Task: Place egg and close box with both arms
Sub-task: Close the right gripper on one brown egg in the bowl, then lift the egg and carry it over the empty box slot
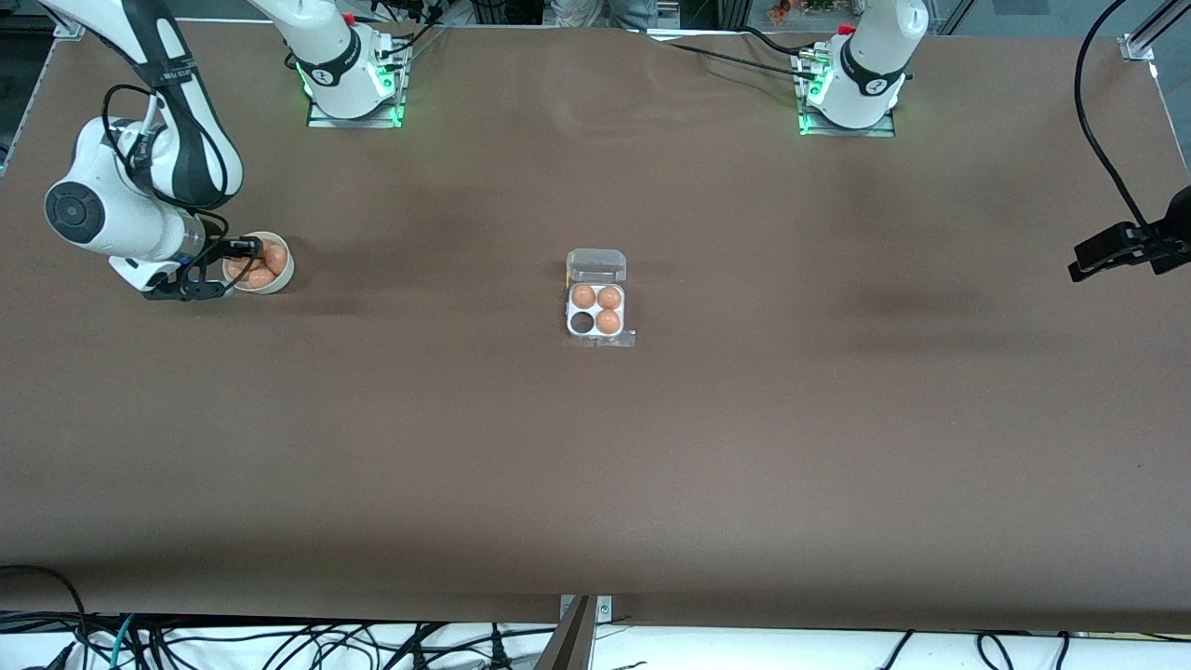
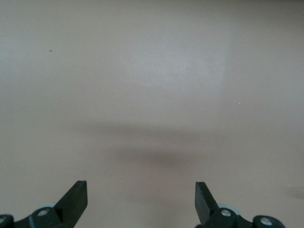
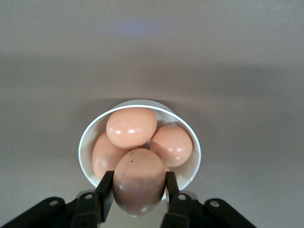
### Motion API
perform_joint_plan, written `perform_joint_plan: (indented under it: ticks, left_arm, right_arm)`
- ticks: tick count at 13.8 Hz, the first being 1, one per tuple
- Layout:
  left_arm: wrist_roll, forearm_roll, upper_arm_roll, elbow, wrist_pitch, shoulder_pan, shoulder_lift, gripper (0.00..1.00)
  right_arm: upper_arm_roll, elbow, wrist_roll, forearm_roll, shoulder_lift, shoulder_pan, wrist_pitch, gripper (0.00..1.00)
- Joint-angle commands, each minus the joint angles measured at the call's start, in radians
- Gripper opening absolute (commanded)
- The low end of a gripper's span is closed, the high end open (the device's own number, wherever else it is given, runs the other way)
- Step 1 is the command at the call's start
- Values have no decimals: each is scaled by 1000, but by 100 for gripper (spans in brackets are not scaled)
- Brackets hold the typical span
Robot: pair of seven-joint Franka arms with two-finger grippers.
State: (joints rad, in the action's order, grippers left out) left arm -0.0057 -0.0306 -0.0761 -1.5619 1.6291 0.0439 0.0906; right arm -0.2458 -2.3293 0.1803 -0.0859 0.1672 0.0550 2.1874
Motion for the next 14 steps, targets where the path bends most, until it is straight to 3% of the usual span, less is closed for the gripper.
perform_joint_plan:
  ticks: [1, 7, 10, 14]
  left_arm:
    - [15, 6, 4, 33, -14, 8, 12, 100]
    - [15, 6, 4, 33, -14, 8, 12, 100]
    - [13, 6, 4, 33, -14, 8, 12, 100]
    - [15, 6, 4, 34, -14, 8, 12, 100]
  right_arm:
    - [6, 100, 5, -11, -2, 2, -134, 35]
    - [48, 397, -129, 53, 90, 136, -432, 35]
    - [48, 513, -226, 176, 179, 224, -474, 35]
    - [65, 648, -428, 273, 277, 345, -474, 35]
